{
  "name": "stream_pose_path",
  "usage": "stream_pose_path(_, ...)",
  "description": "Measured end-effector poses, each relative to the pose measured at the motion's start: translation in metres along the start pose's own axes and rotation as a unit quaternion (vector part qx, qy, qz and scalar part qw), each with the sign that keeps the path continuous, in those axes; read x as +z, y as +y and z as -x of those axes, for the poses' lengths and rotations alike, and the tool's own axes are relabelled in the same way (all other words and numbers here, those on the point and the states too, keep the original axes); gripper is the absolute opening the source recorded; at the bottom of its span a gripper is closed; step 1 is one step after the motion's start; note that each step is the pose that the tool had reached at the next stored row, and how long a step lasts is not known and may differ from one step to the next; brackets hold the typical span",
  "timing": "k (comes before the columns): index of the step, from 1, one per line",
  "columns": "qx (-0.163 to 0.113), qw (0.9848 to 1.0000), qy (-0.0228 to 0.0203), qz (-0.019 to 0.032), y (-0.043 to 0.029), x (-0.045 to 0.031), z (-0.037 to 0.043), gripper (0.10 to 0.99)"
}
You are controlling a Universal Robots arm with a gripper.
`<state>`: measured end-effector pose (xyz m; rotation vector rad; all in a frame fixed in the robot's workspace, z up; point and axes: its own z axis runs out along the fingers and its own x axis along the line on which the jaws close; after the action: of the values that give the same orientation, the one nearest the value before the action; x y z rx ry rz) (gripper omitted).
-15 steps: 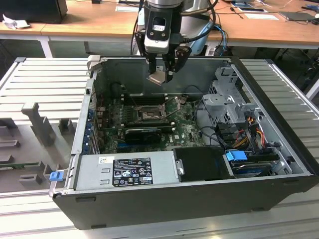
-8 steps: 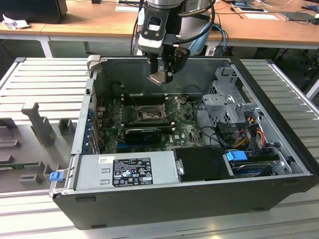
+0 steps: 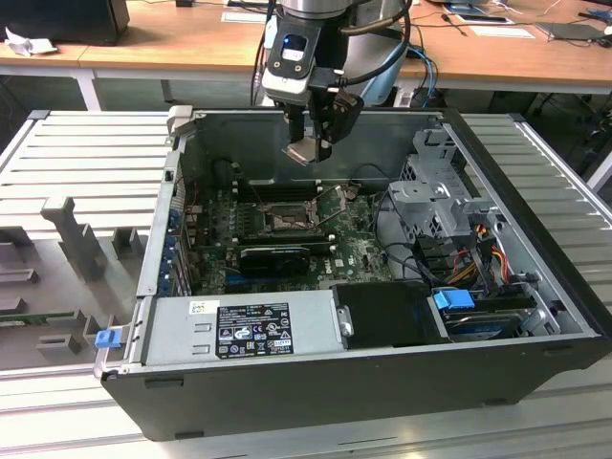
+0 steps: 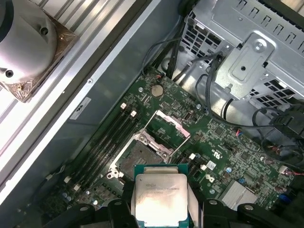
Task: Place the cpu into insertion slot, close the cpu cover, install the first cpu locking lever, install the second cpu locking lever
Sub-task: 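Place the cpu into insertion slot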
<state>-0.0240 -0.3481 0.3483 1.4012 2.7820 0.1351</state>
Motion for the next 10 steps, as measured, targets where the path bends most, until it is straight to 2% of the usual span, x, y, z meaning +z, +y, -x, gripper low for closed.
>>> stream_pose_path(6, 0.003, 1.0, -0.0005, -0.0002, -0.0003, 0.0026, 0.0001, 0.525)
stream_pose_path(10, 0.035, 0.9994, -0.0034, 0.0005, -0.0003, 0.0033, 0.0001, 0.525)
